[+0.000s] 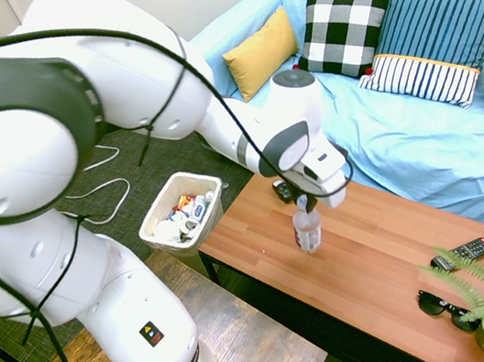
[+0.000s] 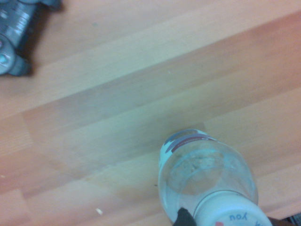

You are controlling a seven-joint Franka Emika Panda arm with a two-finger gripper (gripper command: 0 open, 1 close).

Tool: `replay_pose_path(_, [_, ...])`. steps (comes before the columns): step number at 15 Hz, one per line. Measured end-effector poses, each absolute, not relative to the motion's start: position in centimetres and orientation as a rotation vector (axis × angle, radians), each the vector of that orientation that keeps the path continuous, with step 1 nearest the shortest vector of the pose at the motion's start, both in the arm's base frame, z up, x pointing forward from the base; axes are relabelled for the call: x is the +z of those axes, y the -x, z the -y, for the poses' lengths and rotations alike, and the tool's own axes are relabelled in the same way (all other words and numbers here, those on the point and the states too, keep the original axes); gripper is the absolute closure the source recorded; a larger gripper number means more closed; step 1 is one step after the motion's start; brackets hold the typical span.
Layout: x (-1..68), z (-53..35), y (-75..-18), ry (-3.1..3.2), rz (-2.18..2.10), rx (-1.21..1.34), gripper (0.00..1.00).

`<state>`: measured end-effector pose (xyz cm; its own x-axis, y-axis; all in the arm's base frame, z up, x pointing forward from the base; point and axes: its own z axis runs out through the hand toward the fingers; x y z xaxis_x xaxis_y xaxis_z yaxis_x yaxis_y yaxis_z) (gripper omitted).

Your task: Throw the bottle in the trash bin

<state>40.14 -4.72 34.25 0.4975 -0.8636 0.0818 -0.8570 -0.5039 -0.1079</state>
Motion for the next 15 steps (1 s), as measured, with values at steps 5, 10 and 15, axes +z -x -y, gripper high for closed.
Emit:
replay_pose_path(5, [44.2,-10.7,-36.0,2.712,-1.275,-0.381,1.00])
replay_pose_path(10, [42.7,-28.5,-29.5,2.825,-1.070,-0.422,1.00])
replay_pose_path(15, [36.6,-37.5,-30.2,2.916,-1.020,-0.411,1.00])
